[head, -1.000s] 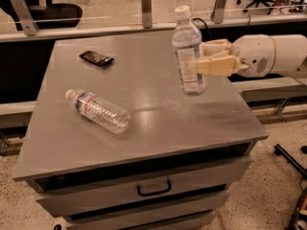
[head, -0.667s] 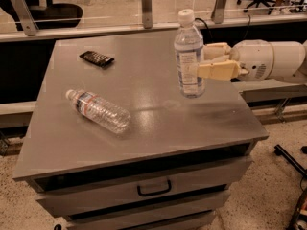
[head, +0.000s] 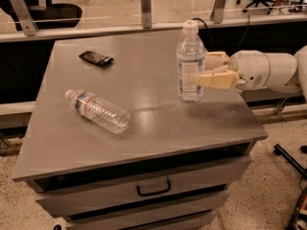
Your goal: Place blue plastic bottle upright
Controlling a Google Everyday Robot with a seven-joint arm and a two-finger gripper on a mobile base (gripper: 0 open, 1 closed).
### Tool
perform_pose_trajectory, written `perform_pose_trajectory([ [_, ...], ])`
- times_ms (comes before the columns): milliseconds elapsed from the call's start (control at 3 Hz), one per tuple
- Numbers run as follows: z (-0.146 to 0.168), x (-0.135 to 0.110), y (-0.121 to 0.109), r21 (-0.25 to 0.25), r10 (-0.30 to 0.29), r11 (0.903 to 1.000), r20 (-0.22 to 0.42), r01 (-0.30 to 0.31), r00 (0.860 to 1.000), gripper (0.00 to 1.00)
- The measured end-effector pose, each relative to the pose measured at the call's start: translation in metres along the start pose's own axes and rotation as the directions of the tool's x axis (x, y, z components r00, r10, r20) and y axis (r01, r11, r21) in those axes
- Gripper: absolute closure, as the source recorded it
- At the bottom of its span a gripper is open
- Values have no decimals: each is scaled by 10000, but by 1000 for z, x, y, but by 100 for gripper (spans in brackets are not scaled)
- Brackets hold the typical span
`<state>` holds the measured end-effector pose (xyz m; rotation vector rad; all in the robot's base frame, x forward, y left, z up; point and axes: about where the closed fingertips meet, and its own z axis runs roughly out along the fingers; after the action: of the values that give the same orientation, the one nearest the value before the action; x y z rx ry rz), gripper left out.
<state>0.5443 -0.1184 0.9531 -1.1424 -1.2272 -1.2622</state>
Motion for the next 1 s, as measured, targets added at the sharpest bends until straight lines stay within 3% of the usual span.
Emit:
perform_pose_trajectory([
  [667, -28, -50, -8, -221, 187, 9996, 97, -185, 9998, 35],
  [1000, -36, -61, -11, -296, 352, 9989, -231, -359, 9991, 12],
])
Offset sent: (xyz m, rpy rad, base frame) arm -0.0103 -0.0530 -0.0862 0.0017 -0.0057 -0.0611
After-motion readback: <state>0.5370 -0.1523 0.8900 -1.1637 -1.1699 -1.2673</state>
